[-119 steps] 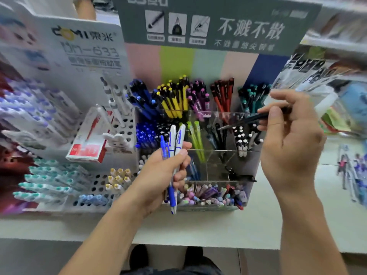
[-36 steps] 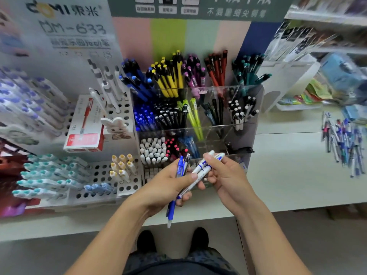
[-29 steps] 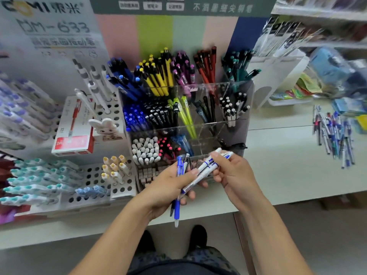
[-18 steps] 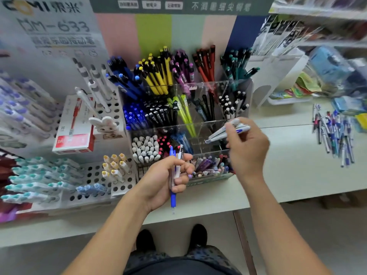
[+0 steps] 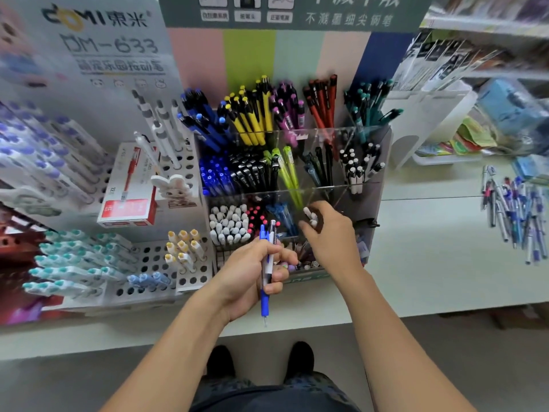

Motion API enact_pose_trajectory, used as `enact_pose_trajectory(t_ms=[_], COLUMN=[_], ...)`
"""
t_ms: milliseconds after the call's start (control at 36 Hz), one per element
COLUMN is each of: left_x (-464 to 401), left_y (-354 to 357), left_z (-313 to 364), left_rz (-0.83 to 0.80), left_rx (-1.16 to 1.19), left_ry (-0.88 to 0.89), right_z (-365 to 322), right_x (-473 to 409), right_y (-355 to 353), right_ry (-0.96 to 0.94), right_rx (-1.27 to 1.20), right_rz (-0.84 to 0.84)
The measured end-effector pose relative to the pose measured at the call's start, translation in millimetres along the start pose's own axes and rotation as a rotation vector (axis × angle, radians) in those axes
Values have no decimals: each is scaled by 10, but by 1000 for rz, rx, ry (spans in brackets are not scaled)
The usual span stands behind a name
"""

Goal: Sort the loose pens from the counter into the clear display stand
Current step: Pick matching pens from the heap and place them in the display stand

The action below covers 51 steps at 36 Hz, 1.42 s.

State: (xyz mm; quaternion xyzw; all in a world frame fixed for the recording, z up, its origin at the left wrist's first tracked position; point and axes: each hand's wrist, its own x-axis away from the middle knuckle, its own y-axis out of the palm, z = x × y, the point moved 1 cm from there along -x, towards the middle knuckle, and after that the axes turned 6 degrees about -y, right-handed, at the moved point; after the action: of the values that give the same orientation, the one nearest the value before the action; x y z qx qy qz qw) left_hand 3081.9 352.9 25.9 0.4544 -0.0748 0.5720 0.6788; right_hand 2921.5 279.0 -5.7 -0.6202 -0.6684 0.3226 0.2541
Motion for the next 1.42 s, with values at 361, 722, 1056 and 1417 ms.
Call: enact_pose_trajectory(t_ms=[361,722,1056,1417], left_x=[-66,-166,-175,-34], left_y=[226,492,474,318], left_z=[115,254,96,154], left_rz=[-100,-258,19,195], left_rx=[-306,86,-152,-93], left_ry=[121,-12,191,350], right_z=[-425,-65,-8,-207], right_x=[361,-241,-654,-750], right_y=[-399,-1479,-1114,-1328], right_ry=[203,-249,-223,-38], right_rx=[-902,-373,181,433], right_rz=[-292,695,385,157])
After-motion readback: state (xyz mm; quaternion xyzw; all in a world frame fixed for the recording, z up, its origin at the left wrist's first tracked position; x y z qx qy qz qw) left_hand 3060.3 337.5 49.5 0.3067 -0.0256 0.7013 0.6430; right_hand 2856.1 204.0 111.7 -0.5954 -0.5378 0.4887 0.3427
